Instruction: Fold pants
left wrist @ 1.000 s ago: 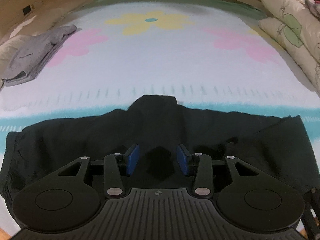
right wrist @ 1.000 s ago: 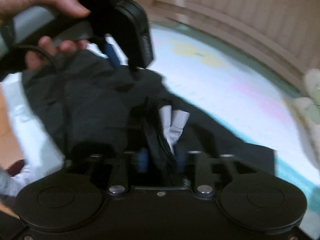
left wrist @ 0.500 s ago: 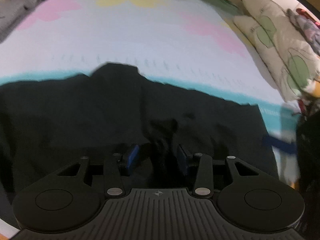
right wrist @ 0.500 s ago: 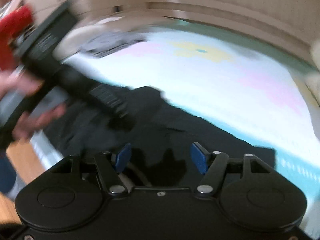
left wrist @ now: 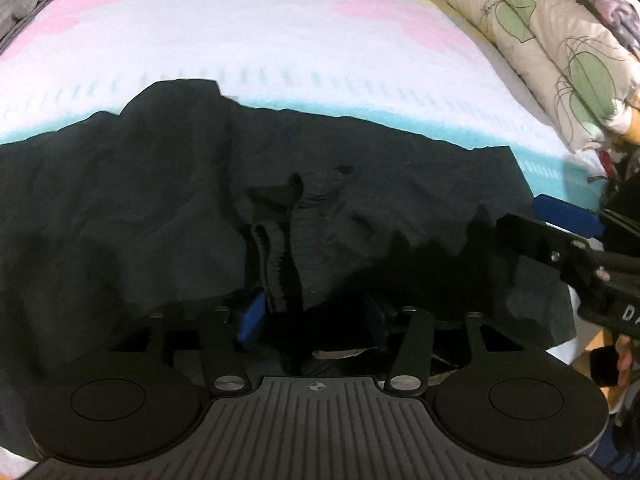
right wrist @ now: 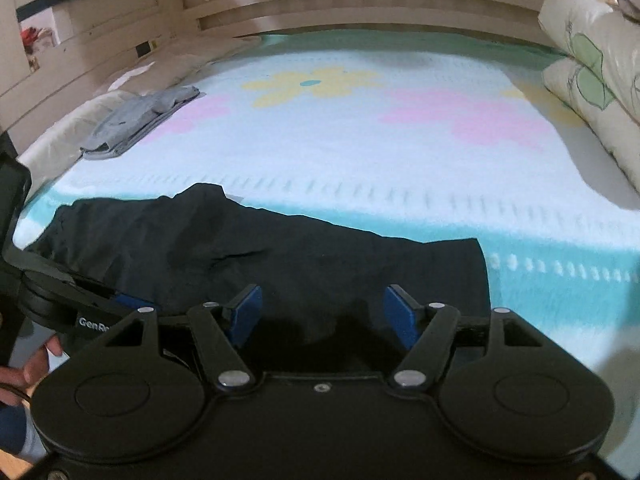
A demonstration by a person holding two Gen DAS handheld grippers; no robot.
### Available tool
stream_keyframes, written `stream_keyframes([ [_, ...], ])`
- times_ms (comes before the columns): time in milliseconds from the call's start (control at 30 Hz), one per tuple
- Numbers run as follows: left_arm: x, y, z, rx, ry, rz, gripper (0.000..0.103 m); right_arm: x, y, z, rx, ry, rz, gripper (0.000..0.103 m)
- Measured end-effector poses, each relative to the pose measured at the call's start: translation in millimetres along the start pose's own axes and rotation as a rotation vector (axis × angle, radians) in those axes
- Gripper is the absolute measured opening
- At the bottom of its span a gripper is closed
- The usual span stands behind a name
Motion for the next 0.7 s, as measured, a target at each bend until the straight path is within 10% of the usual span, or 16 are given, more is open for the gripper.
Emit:
stream_keyframes([
  [233,5.3,-0.6,4.4,-0.033,0.003,0.057,0.013,2.8,-3.4,17.6,-0.091,0.017,0.022,0.072],
  [467,47.6,-13.1,-4.4,-0.1,-0.079,0.202,0.01,7.2,-7.0,38.0,-0.192,0.054,0.046,0.072],
  [700,32.7,-3.7,-40.0,-0.012,-0.121,0.096,0.014,-0.7,-5.9,50.3,-0.237,0.088,0.023,0.072],
])
Point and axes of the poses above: each gripper's, at about its wrist camera, not at the fingertips, and x roughly against the way its jaws point, z to its right, y to its underside, the point moved 3 cm from there along -x, roughly the way its jaws point, and after that the axes turned 1 degree about y, right-handed, at the moved point
